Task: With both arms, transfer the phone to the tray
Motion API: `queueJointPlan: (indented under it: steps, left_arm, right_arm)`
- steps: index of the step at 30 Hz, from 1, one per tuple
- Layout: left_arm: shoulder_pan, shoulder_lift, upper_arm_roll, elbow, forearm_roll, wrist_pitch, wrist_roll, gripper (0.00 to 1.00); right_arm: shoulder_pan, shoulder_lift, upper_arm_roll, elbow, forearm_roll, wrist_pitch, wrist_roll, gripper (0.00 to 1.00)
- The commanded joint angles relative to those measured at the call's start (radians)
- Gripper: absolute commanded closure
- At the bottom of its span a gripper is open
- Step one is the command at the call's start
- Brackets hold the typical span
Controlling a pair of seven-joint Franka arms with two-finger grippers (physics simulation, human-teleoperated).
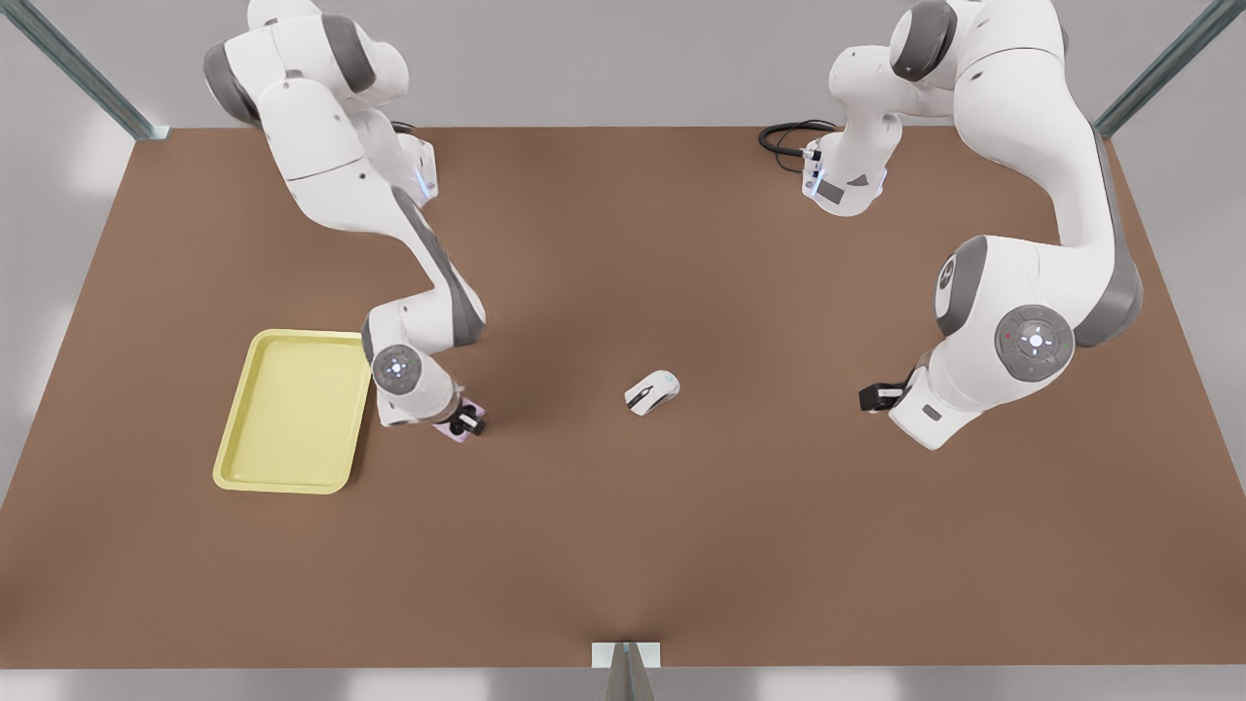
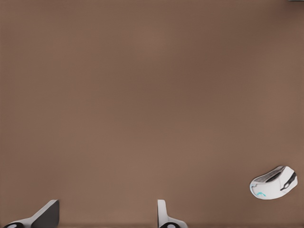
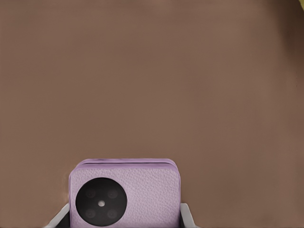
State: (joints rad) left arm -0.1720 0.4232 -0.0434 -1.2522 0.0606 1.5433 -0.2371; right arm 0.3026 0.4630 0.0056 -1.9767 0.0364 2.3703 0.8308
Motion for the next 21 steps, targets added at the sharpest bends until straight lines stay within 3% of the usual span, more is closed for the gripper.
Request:
queueJointPlan:
  steps: [1, 5, 8, 10, 13, 14, 15, 18, 21]
  left_arm:
    - [-0.001, -0.001, -0.001, 0.000, 0.002, -0.003, -0.005, 0.00]
    - [-0.001, -0.001, -0.001, 0.000, -0.002, -0.002, -0.004, 0.00]
    - [-0.001, -0.001, -0.003, 0.000, -0.005, -0.003, -0.002, 0.00]
    - [-0.001, -0.001, -0.003, 0.000, -0.004, -0.002, -0.001, 0.00]
    - [-0.001, -0.001, -0.003, 0.000, -0.001, -0.003, 0.007, 0.00]
    - [-0.001, -0.001, -0.003, 0.000, -0.001, -0.002, 0.006, 0.00]
    - [-0.001, -0.001, -0.003, 0.000, 0.001, -0.002, 0.002, 0.00]
    - [-0.001, -0.001, -0.003, 0.000, 0.001, -0.002, 0.009, 0.00]
    - [-0.003, -0.004, -0.004, 0.000, 0.002, -0.002, 0.010, 0.00]
  right_arm:
    - [-0.065, -0.067, -0.019, -0.082, -0.003, -0.006, -0.484, 0.22]
    - [-0.263, -0.115, -0.032, -0.168, -0.003, 0.000, -0.798, 0.22]
    - [-0.306, -0.093, -0.144, -0.182, -0.001, 0.010, -1.053, 0.22]
    - [-0.376, -0.063, -0.173, -0.185, -0.001, 0.027, -1.202, 0.22]
    - [-0.384, -0.035, -0.171, -0.185, 0.000, 0.055, -1.227, 0.21]
    - [-0.381, -0.040, -0.171, -0.183, 0.003, 0.050, -1.225, 0.15]
    - [-0.378, -0.046, -0.171, -0.177, 0.005, 0.041, -1.222, 0.00]
    - [-0.359, -0.070, -0.168, -0.162, 0.013, 0.021, -1.220, 0.00]
    - [-0.293, -0.191, -0.150, 0.085, -0.003, -0.261, -1.136, 0.00]
